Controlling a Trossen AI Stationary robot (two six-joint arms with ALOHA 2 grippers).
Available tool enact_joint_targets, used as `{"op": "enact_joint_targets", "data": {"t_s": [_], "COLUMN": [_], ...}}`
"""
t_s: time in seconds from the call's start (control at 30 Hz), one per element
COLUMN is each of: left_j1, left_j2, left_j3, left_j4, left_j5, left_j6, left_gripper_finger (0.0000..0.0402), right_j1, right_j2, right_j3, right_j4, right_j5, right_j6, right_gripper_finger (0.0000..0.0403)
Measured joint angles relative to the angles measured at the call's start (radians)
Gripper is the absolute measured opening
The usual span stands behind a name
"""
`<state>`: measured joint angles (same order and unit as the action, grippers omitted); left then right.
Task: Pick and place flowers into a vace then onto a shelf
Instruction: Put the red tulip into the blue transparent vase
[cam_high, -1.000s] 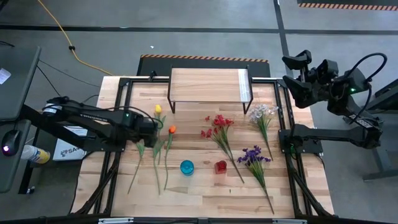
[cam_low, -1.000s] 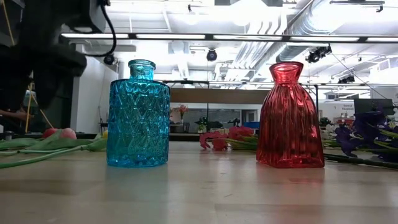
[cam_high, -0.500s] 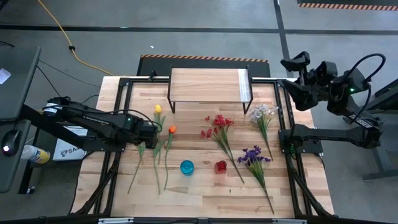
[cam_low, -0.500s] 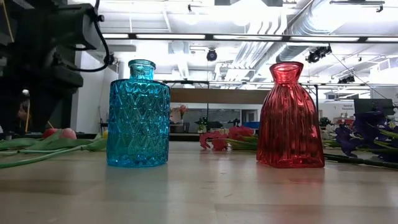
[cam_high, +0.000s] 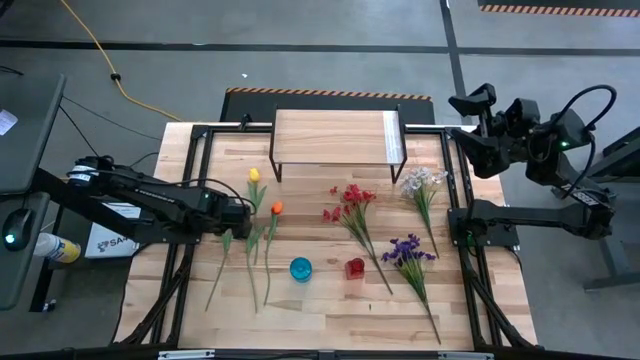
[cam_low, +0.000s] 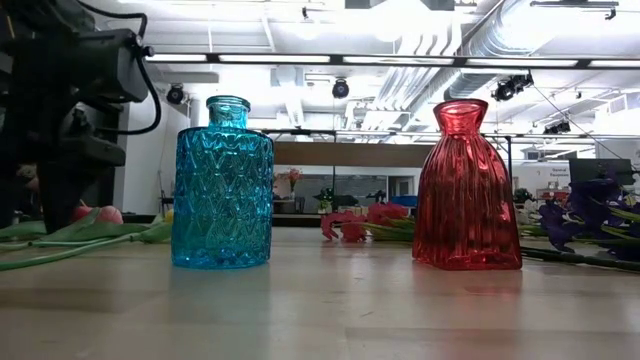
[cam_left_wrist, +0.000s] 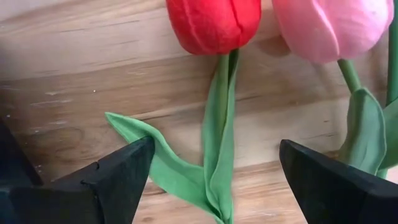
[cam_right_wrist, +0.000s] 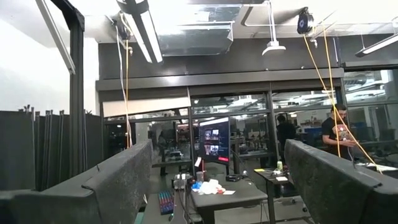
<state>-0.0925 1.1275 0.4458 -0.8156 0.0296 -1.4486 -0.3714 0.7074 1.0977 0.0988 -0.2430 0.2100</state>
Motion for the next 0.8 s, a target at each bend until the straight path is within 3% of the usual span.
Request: {"op": "enact_joint_targets", "data": {"t_s": [0.27,0.63,0.8], "left_j1": [0.0,0.0,0.0], "left_j2": [0.0,0.001,0.002], "left_j3": [-0.001,-0.004,-0.004], "left_j4": [0.001,-0.018,-0.012], "left_j5": [-0.013,-0.03,-0.038], "left_j6": [-0.027,-0.027,-0.026], "left_gripper_finger": [0.0369,0.0213,0.0163], "right_j1": [0.0,0.0,0.0], "right_j2": [0.0,0.0,0.0], "right_j3": [0.0,0.0,0.0], "right_j4": [-0.017,-0.036,-0.036], "right_j5": [0.0,-0.03,-0.059], "right_j6": [0.002,0.048,0.076], "right_gripper_finger": [0.0354,0.0354,0.0354]}}
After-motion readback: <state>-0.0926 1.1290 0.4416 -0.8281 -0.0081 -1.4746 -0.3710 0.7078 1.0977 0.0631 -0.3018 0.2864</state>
